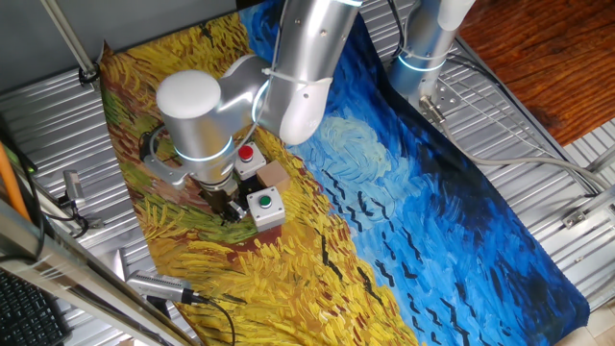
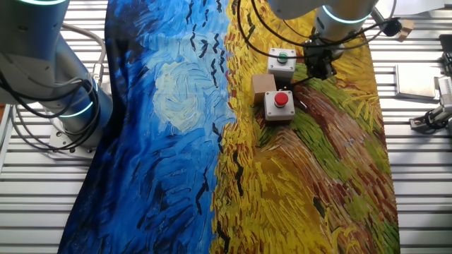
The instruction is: Turn the hands of a clock
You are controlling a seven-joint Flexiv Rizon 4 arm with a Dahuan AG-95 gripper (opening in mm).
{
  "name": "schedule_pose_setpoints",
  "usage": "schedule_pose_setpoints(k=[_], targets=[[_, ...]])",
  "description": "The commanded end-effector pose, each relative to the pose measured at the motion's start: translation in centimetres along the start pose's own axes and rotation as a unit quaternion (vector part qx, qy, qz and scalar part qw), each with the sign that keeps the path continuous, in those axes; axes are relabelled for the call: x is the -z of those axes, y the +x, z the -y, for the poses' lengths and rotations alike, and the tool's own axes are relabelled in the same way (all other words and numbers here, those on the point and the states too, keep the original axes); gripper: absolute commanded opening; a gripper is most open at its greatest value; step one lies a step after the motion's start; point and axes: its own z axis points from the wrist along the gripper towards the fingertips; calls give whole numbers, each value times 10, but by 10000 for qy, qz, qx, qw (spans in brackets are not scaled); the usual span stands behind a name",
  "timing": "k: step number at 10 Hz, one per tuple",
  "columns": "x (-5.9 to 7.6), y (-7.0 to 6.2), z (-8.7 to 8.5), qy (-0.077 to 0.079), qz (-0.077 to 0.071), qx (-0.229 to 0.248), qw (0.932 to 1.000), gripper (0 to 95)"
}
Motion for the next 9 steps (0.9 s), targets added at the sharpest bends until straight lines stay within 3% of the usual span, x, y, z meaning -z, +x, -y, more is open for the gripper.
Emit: schedule_pose_setpoints(k=[1,5,9], targets=[[0,0,1,44,-20,26,10000,0],[0,4,8,98,-47,74,9999,0],[2,16,29,160,-82,170,9997,0]])
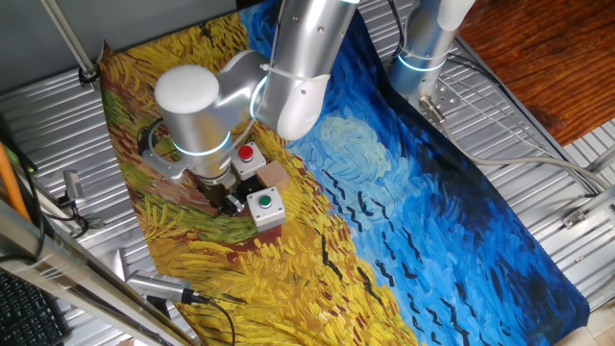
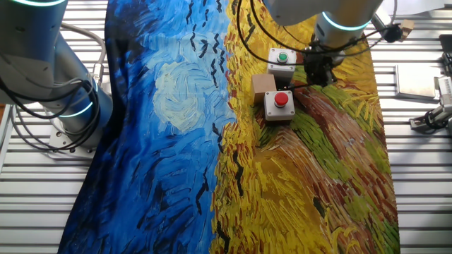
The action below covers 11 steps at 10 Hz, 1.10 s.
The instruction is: Turn the hands of a clock
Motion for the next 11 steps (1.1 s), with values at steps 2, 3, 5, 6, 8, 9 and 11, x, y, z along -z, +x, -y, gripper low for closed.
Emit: schedule_pose_setpoints(k=[2,3,5,6,8,9,11], targets=[[3,10,14,49,-36,131,9999,0],[4,13,18,61,-45,175,9998,0],[5,18,23,79,-57,233,9997,0],[6,20,25,83,-59,250,9996,0],[7,25,30,120,-85,321,9994,0],[7,27,32,122,-85,342,9993,0],[8,31,36,138,-101,376,9991,0]])
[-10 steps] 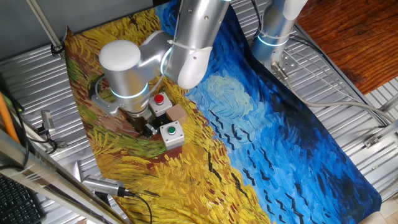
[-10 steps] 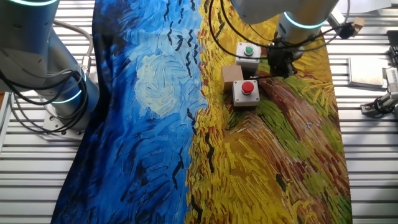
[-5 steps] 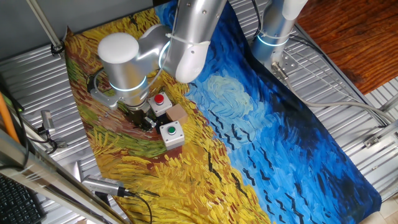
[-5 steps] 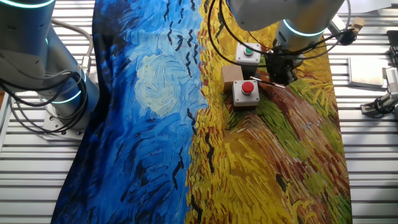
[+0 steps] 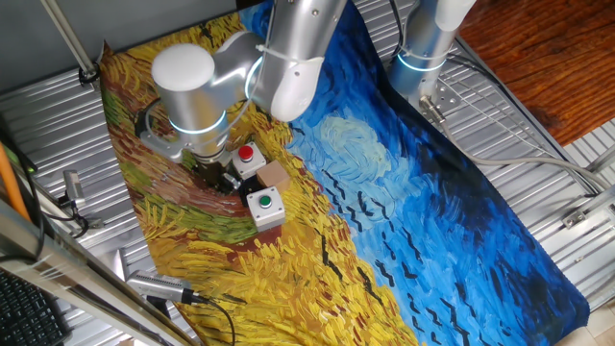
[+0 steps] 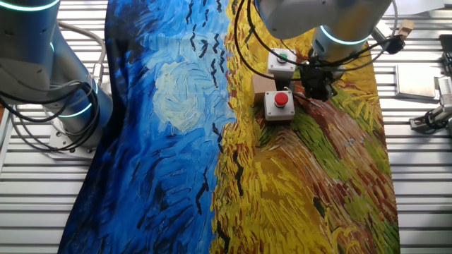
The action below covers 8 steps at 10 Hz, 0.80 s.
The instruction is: Turn the hands of a clock
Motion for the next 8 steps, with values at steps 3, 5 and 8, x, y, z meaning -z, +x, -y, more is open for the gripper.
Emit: schedule_pose_setpoints(k=[3,5,8], targets=[[0,5,2,18,-23,44,10000,0],[0,10,4,17,-23,93,10000,0],[4,8,5,14,-24,124,9999,0]])
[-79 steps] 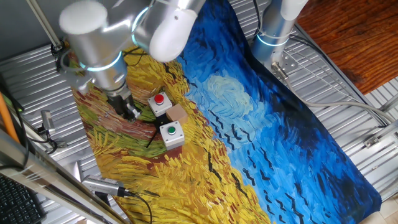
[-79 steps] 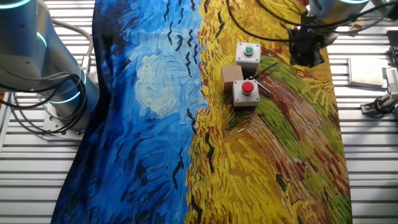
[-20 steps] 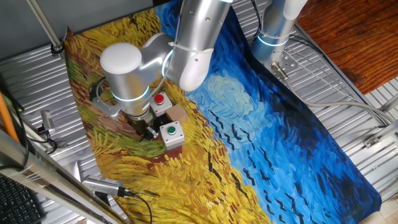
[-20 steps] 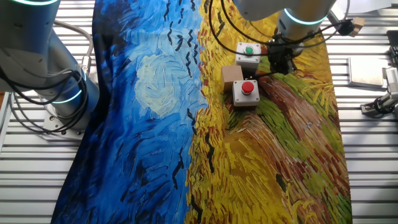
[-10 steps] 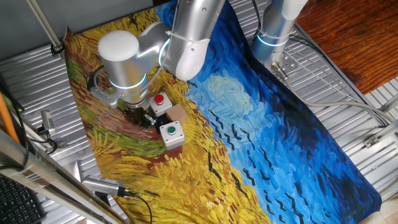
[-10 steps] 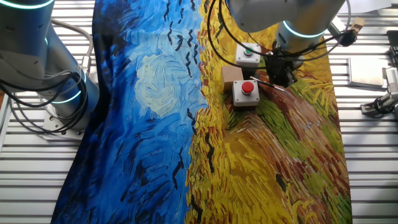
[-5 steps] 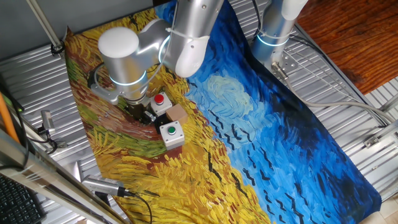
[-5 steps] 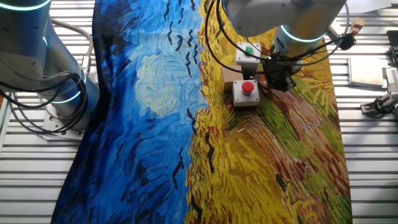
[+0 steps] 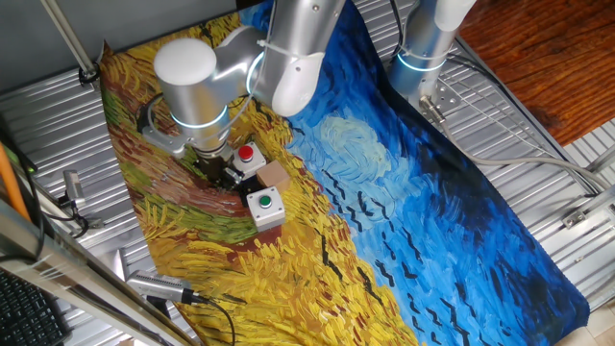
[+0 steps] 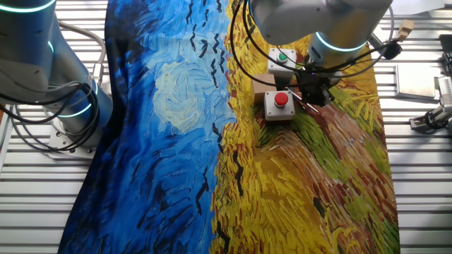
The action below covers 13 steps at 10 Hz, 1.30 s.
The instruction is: Turn the hands of a clock
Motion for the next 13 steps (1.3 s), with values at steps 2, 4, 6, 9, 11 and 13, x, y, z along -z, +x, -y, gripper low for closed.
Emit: schedule_pose_setpoints(k=[2,4,6,9,11,13], targets=[[3,-6,1,-19,8,33,10000,0],[4,-21,0,-27,24,42,10000,0],[3,-32,-1,-30,34,30,10000,0],[-5,-35,-1,-19,47,80,10000,0],[-6,-33,-1,-1,24,101,9999,0],[-9,-24,0,1,18,145,9999,0]])
